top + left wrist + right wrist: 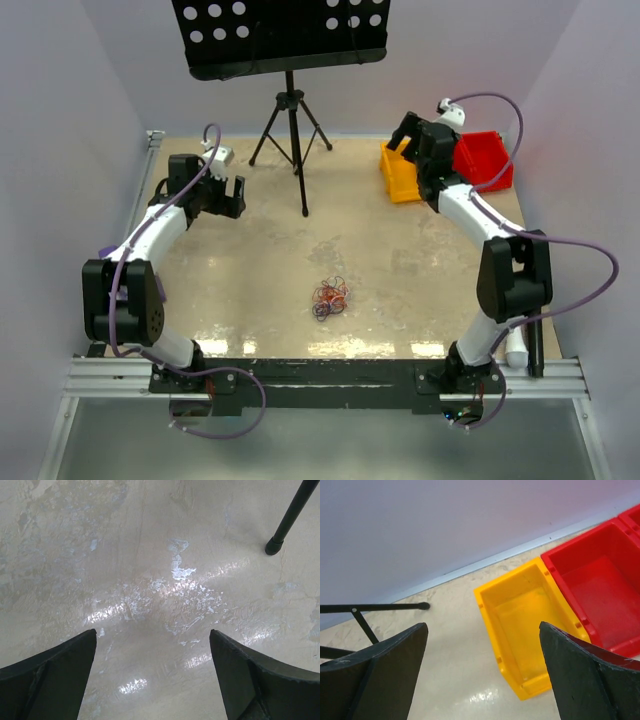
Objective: Untangle the cables
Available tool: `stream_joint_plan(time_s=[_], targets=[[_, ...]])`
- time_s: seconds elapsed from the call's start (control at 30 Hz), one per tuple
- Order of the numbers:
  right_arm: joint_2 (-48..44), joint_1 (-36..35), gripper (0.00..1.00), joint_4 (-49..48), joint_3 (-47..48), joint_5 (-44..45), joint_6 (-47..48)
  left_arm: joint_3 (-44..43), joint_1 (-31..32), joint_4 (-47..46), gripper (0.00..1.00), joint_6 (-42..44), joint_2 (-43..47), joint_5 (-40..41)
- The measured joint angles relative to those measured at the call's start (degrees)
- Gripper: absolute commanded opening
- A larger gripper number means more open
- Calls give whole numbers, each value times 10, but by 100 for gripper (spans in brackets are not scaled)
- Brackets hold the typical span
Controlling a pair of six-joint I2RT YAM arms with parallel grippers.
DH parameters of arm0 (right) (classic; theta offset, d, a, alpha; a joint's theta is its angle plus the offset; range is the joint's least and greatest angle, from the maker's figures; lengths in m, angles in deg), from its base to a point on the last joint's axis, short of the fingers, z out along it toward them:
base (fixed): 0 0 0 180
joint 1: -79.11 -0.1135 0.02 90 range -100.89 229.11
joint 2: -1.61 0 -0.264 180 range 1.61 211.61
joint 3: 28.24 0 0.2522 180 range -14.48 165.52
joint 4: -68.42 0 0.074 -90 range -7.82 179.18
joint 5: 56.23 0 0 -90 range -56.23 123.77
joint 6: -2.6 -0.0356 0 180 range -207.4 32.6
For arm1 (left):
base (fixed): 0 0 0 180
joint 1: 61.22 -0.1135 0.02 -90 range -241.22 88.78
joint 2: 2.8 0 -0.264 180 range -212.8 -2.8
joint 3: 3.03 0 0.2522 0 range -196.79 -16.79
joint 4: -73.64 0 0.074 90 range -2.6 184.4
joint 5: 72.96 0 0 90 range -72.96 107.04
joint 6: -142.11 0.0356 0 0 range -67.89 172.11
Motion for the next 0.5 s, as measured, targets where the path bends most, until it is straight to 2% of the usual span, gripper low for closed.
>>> stream_joint_plan(time_s=[0.13, 0.5], targets=[[58, 0, 98, -14, 62, -6, 20, 0, 0, -2, 100, 0, -6, -7], [199, -21, 97, -28, 143, -12, 78, 0, 0, 3, 100, 0, -11, -38]])
